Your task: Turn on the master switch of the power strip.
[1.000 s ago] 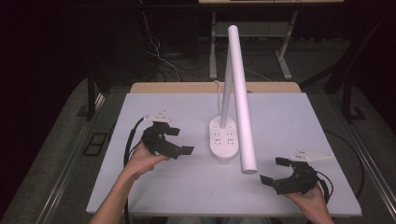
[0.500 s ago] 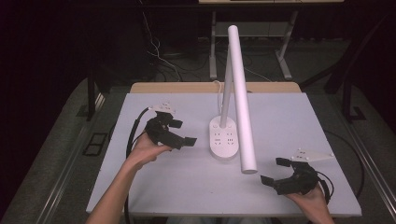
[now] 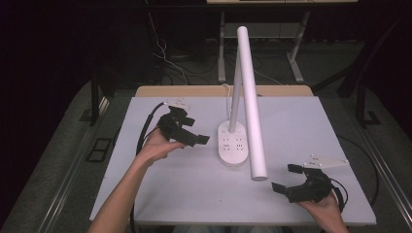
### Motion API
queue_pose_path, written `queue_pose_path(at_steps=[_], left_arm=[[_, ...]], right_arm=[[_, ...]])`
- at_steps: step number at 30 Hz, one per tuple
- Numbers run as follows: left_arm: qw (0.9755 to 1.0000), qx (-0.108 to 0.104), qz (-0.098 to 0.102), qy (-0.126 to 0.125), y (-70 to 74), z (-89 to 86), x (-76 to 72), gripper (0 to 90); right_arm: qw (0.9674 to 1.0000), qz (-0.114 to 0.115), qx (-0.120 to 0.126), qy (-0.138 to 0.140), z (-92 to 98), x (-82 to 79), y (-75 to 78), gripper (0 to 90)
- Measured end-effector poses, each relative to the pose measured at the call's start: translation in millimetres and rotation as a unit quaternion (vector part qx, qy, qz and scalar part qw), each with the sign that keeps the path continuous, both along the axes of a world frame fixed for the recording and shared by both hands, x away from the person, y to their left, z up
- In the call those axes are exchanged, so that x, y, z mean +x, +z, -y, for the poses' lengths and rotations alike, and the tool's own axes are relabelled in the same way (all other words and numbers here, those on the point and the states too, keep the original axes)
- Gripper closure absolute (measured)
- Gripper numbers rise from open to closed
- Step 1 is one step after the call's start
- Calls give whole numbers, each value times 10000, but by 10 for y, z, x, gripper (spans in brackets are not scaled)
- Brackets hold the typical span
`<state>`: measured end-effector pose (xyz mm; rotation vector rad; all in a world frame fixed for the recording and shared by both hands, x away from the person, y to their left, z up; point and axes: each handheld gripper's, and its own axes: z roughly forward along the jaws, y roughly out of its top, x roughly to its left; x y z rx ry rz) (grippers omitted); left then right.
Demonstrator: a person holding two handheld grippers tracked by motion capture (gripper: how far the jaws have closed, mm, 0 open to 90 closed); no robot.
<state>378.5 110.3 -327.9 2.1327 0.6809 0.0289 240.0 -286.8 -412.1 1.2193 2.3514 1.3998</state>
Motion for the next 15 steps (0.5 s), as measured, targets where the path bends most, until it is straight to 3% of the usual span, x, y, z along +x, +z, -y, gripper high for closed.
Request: queue_pose_path(at_steps=[15], left_arm=[[9999,129,69,-92,24,152,203,31]], right_arm=[[10000,3,-37,6,7,-6,-5,5]])
